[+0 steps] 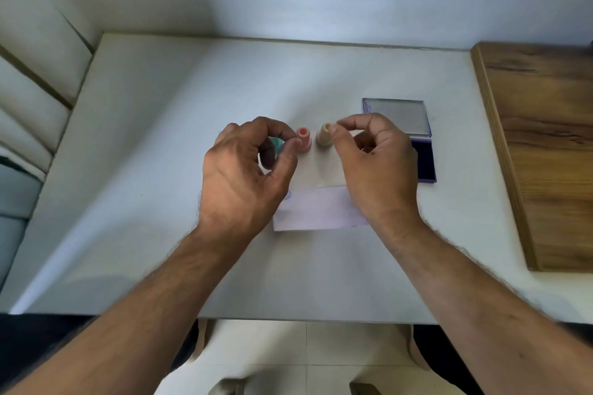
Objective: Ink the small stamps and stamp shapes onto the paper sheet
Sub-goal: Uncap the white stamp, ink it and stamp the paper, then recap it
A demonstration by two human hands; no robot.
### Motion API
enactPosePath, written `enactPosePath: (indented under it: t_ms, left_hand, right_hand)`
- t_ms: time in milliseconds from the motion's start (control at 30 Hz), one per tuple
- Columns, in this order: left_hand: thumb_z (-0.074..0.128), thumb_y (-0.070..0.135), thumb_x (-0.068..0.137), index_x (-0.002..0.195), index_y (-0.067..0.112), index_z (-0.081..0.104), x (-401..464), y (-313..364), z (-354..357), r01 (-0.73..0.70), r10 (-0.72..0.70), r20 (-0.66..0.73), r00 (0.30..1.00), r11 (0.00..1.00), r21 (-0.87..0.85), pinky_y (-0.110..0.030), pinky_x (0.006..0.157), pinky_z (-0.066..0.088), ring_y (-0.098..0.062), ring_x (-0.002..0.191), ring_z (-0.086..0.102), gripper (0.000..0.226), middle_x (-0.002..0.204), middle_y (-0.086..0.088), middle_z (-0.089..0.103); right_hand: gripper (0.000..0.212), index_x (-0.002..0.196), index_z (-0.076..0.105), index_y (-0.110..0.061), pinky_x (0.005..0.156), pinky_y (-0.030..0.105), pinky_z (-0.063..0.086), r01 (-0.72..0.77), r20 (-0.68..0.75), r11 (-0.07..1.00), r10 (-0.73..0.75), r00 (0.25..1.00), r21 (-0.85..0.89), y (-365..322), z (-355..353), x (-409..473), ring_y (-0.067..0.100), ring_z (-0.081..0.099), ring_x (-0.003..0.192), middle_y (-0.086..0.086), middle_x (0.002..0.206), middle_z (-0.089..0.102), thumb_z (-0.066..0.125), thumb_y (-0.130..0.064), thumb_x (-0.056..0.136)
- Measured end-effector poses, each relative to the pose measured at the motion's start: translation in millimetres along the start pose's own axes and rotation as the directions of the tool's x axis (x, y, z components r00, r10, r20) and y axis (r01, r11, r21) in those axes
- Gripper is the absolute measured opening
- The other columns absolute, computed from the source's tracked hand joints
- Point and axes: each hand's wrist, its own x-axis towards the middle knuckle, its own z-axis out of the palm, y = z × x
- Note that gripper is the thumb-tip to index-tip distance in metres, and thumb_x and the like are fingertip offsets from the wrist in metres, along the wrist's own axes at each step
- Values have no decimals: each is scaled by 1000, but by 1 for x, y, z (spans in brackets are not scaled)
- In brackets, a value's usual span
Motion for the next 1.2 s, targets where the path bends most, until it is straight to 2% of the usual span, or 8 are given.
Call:
enactPosePath:
  t_ms: [100,200,333,500,633,833,967,1200]
  left_hand:
    - [68,31,87,82,33,64,1,1,2,3,-3,2,1000,1000,-14,-26,59,46,-10,68,54,7,63,9,54]
    - [69,32,87,83,31,66,2,1,4,-5,5,-6,1000,1000,-13,-27,58,46,-11,67,54,5,63,9,55]
    - [68,33,87,82,36,63,3,1,3,-12,12,-4,1000,1000,-20,-26,58,45,-11,68,55,9,63,9,56]
    - [68,35,87,80,36,62,2,2,3,-9,8,-11,1000,999,-39,-25,58,44,-10,66,54,9,63,9,56]
    - [68,34,87,81,37,62,1,1,4,-9,9,0,1000,999,-31,-24,58,43,-8,66,52,10,60,12,54]
    - [75,34,82,89,35,63,5,0,4,-5,3,-29,1000,996,-84,-5,65,38,2,72,55,14,84,17,56]
    - [82,29,75,104,28,65,7,-1,1,31,-32,-3,999,983,-183,-8,73,47,-3,80,65,33,101,12,66]
    - [83,20,76,110,24,71,4,-3,0,43,-26,79,997,976,-213,-6,66,47,-2,74,70,36,88,22,70]
  right_hand:
    - [36,128,56,-41,64,5,39,184,99,950,-164,982,-252,7,0,0,1,52,74,-8,94,51,60,-34,93]
    - [56,140,42,-47,66,6,38,259,244,899,-179,953,-353,10,0,-1,4,50,81,-6,107,42,57,-18,94]
    - [49,134,50,-43,67,4,34,249,256,903,-163,953,-350,11,0,-3,5,50,90,-7,115,44,60,-17,93]
    - [23,111,63,-36,60,2,35,213,163,931,-171,972,-296,13,2,-2,-1,52,68,-8,111,52,58,-21,95]
    - [18,103,63,-34,62,4,36,180,121,944,-152,981,-277,16,1,-1,-4,51,70,-12,105,57,60,-18,94]
    - [9,86,68,-29,56,14,42,52,-78,995,-44,996,91,3,0,2,3,49,55,-12,81,68,72,-21,82]
    - [21,99,73,-26,45,25,41,-213,186,860,141,972,464,-7,-2,1,17,46,49,1,79,67,70,-12,83]
    - [13,91,75,-5,39,19,33,-444,414,709,231,880,548,-10,0,-1,15,41,47,10,73,68,69,-16,86]
